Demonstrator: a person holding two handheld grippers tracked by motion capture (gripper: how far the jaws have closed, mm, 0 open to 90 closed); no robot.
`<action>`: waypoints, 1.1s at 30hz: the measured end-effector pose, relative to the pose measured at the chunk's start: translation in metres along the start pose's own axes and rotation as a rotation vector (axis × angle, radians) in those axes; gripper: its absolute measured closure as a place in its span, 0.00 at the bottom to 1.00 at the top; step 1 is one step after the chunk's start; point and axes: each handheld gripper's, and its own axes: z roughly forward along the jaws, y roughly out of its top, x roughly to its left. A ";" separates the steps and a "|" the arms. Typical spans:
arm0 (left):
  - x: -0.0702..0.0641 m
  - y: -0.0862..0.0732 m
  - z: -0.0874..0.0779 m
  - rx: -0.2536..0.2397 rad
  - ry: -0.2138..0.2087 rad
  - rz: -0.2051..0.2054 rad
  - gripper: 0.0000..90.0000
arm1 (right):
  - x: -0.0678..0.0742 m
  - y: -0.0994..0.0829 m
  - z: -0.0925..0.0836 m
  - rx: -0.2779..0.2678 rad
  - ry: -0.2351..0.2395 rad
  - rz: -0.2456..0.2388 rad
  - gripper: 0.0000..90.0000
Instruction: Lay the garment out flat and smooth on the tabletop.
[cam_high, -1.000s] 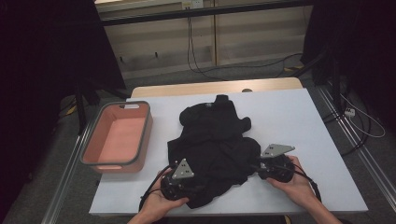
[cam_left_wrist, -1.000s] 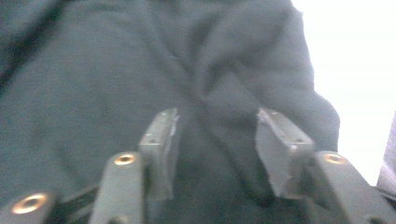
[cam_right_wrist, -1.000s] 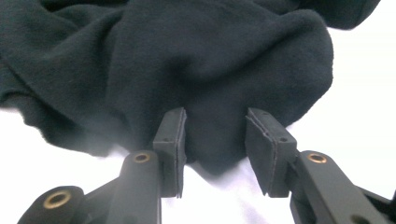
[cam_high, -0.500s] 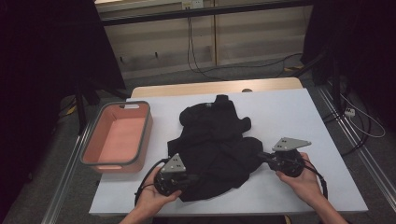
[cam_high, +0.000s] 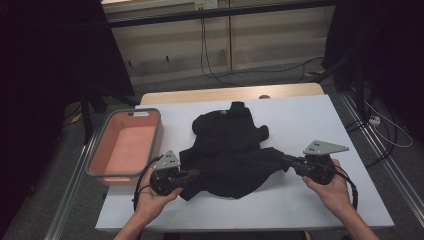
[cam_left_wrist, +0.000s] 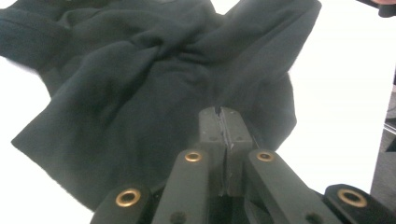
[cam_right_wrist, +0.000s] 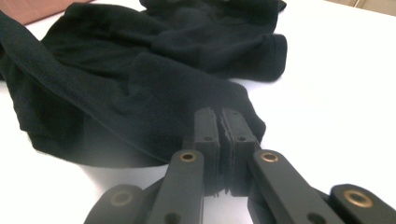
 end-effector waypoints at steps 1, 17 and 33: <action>0.000 0.000 0.000 0.000 0.000 0.000 0.99 | 0.000 0.000 0.000 0.000 0.000 0.000 0.96; 0.053 0.006 0.054 0.112 0.138 -0.051 0.99 | -0.033 0.034 0.067 0.050 -0.092 0.001 0.95; 0.051 -0.003 0.048 0.088 0.202 -0.076 0.50 | -0.043 0.020 0.047 0.028 -0.114 0.047 0.65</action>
